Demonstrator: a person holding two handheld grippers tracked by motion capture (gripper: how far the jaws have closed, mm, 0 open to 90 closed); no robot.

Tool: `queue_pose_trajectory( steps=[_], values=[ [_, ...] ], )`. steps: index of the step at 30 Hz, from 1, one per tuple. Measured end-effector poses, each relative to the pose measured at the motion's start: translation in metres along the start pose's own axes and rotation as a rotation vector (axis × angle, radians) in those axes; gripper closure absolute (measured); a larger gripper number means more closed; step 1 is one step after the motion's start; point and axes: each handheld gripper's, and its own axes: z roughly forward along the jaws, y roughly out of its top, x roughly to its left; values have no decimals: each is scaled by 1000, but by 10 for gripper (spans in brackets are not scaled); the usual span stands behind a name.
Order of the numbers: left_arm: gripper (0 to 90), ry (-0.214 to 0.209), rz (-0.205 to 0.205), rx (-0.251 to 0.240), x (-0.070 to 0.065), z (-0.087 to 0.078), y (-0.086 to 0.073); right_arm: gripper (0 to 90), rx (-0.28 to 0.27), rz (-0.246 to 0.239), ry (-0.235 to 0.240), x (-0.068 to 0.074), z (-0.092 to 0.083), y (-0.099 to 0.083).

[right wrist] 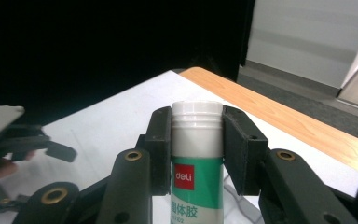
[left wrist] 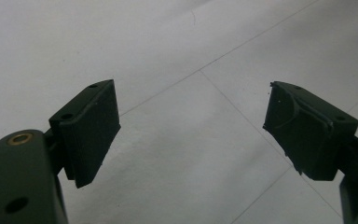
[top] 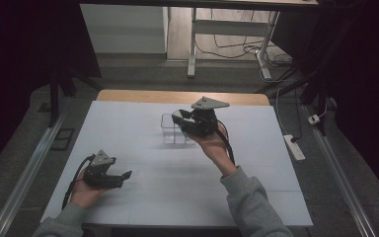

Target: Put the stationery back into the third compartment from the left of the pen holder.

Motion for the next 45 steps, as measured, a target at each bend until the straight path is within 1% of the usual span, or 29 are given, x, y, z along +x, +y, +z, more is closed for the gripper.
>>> queue_pose_trajectory(
  steps=[1,2,3,4,5,8,9,10,11,12,16,17,18,21,22,26,30,34,35,37,38,39,42,45],
  values=[
    [174,0,0,0,0,0,0,638,0,0,0,0,0,0],
    [174,0,0,1,0,0,0,638,4,2,-15,-6,3,-1],
    [174,0,1,1,0,0,0,638,4,2,-15,-6,3,-1],
    [174,1,2,3,0,0,0,638,6,13,-23,-12,5,-2],
    [174,1,3,3,0,1,0,638,6,13,-23,-12,5,-2],
    [174,0,1,4,0,1,0,638,3,28,-47,-21,8,-4],
    [174,-1,1,4,0,1,0,638,-2,37,-59,-27,10,-5],
    [174,0,0,4,0,1,0,638,0,40,-66,-30,11,-6],
    [174,0,1,5,0,1,0,638,0,40,-66,-30,11,-6],
    [174,0,0,6,0,1,0,638,-11,54,-72,-34,13,-6],
    [174,0,1,7,0,1,0,638,-17,57,-81,-40,14,-7],
    [174,0,2,9,0,2,0,638,-37,56,-79,-44,16,-8],
    [174,0,3,10,1,2,0,638,-37,56,-79,-44,16,-8],
    [174,-1,3,11,1,2,0,638,-59,71,-110,-52,20,-10],
    [174,-1,3,11,0,2,0,638,-59,71,-110,-52,20,-10],
    [174,-2,3,12,0,2,0,637,-73,90,-130,-60,24,-14],
    [173,-2,4,16,1,2,0,637,-79,99,-137,-66,30,-18],
    [172,-3,5,19,1,3,-1,637,-82,109,-144,-67,34,-20],
    [172,-4,4,19,1,3,-1,637,-84,115,-137,-67,36,-21],
    [172,-4,3,22,1,3,-1,636,-86,114,-129,-66,39,-21],
    [172,-3,3,21,1,3,-1,636,-75,112,-131,-66,40,-21],
    [171,-3,4,22,1,3,-1,636,-74,109,-125,-66,43,-21],
    [171,-3,4,19,1,2,-1,635,-66,88,-135,-65,47,-19],
    [171,-2,5,22,1,3,-1,635,-68,102,-136,-68,49,-20]
  ],
)
